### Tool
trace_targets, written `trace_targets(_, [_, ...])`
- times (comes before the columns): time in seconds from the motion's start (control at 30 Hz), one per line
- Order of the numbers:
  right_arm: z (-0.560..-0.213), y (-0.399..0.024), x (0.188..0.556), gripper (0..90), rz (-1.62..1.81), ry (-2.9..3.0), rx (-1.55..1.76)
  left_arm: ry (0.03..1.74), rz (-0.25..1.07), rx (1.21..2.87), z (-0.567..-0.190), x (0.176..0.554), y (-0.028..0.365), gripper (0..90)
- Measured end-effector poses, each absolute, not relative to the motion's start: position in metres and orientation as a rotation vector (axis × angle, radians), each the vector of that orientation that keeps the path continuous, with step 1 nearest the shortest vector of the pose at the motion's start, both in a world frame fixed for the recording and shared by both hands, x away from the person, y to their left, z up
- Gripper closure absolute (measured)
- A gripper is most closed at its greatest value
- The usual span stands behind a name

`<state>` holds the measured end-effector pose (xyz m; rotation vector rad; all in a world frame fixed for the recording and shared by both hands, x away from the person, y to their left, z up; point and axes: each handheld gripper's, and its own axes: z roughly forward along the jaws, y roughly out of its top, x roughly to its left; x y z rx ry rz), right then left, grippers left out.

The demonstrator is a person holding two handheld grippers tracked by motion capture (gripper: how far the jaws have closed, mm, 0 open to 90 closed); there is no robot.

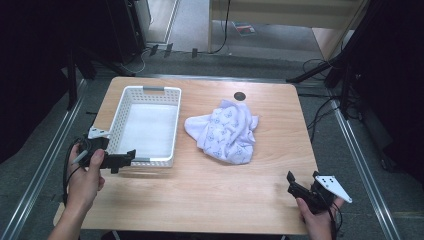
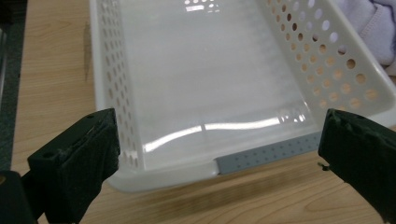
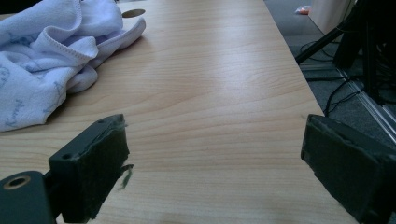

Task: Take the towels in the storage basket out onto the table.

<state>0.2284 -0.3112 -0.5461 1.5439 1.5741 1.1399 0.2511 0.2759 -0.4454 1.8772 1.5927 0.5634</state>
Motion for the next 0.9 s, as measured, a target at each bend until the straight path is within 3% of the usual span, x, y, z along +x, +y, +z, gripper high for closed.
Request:
trace_targets(0.43, [-0.546, -0.311, 0.229, 7.5, 1.139, 1.574, 1.547, 1.588, 0.652, 1.694, -0.472, 0.214, 0.321, 0.0])
trace_targets(0.77, [-0.546, -0.311, 0.229, 7.6, 1.126, 1.578, 1.547, 1.572, 0.718, 1.515, -0.524, 0.189, 0.354, 0.0])
trace_targets(0.9, [-0.546, -0.311, 0.229, 7.6, 1.125, 1.577, 1.548, 1.587, 0.74, 1.515, -0.539, 0.189, 0.364, 0.0])
